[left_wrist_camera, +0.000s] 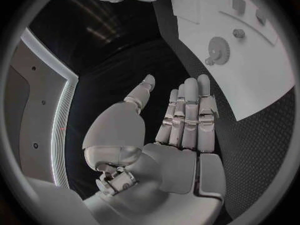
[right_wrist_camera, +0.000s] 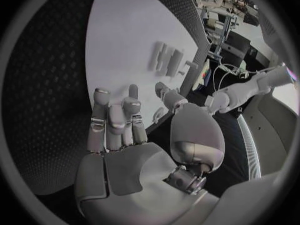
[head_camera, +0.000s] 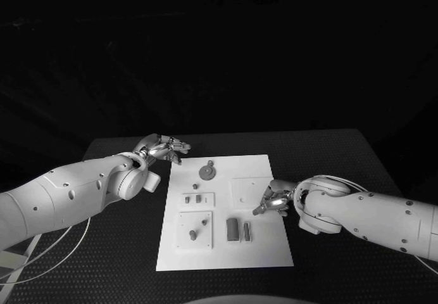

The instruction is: Assemble the parts on the task board

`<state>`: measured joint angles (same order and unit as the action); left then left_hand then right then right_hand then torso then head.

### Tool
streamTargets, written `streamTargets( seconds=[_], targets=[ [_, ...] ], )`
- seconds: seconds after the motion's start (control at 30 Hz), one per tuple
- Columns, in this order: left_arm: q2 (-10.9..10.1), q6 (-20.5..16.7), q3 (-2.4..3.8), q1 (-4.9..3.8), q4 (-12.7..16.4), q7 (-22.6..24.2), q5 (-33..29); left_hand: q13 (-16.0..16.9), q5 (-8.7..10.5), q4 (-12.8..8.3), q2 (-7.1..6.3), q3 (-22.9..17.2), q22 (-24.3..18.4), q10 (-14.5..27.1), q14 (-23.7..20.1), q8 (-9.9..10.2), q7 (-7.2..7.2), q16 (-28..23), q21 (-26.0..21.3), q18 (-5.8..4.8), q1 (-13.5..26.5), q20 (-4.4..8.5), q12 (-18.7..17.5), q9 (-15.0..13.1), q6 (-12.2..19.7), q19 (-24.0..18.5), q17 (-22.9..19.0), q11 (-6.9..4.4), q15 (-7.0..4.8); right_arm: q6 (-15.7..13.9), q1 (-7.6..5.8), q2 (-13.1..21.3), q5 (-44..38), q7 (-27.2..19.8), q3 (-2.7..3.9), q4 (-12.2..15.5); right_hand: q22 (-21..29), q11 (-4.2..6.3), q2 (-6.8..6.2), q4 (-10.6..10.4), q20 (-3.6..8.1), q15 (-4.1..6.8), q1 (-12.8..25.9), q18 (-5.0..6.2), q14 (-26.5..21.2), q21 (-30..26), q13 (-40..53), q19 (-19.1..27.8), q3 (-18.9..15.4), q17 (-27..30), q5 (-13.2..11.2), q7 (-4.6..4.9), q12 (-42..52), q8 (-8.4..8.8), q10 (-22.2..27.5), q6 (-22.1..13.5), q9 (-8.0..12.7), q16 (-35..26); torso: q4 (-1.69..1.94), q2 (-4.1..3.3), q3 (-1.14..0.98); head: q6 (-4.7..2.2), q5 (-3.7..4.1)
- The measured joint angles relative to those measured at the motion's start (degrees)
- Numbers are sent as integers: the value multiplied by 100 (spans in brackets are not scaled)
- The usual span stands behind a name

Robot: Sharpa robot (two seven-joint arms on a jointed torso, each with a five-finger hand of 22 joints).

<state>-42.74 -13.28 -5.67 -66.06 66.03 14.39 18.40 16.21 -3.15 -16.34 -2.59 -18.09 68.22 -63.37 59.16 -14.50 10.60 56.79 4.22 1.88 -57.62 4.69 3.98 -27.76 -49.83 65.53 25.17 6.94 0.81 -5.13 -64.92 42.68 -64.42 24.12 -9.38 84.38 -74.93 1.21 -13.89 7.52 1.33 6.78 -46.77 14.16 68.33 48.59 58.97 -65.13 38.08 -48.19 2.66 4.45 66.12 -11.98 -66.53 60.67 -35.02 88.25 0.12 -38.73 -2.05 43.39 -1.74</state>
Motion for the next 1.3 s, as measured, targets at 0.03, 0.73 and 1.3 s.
streamTargets(
  seconds=[0.03, 0.73, 1.3],
  targets=[
    [-4, 0, 0, 0, 0, -1, -22, 0, 0, 0, 0, 0, 0, 0, -9, 0, -1, 0, 0, 0, 0, 0, 0, 0, 1, 0, 0, 0, -9, -105, -7, -12, 143, -130, 102, -110, 0, 1, 0, -23, 0, -6, 0, -2, -6, 0, 4, 0, 8, 1, 0, 8, 0, 0, -1, -8, -7, 0, -4, 1, -1, -38, 2],
    [351, 204, 3, -334, -647, 235, -690, -349, 0, -16, 34, -96, -1446, 795, -1873, 57, -180, -2170, -63, -106, 34, -895, -6, 66, 367, -2684, -870, 173, 909, -641, -57, -1308, 3467, -3437, 1290, -3089, 877, -798, 991, 866, -924, -1277, -22, -628, -2650, -2321, -2453, 3165, 37, 1740, 28, 633, -3457, 331, 1668, -1147, -3, -3738, -147, 240, 38, -979, -120],
    [519, 332, 9, -317, -903, 343, -1000, -1120, 166, 767, 178, 785, -4318, 3571, -3949, 726, -618, -4122, -228, -103, 2800, -768, -181, 1341, 2635, -4687, -1767, -262, 483, -182, 189, -1504, 3917, -3982, 1672, -3619, 3399, -591, 1260, 104, -712, -1200, 2170, -1078, -4760, -4075, -5053, 5099, -2132, 3813, -117, 96, -5944, 746, 3897, -3735, 1670, -7222, -201, 386, 23, -1232, -170]
  ],
)
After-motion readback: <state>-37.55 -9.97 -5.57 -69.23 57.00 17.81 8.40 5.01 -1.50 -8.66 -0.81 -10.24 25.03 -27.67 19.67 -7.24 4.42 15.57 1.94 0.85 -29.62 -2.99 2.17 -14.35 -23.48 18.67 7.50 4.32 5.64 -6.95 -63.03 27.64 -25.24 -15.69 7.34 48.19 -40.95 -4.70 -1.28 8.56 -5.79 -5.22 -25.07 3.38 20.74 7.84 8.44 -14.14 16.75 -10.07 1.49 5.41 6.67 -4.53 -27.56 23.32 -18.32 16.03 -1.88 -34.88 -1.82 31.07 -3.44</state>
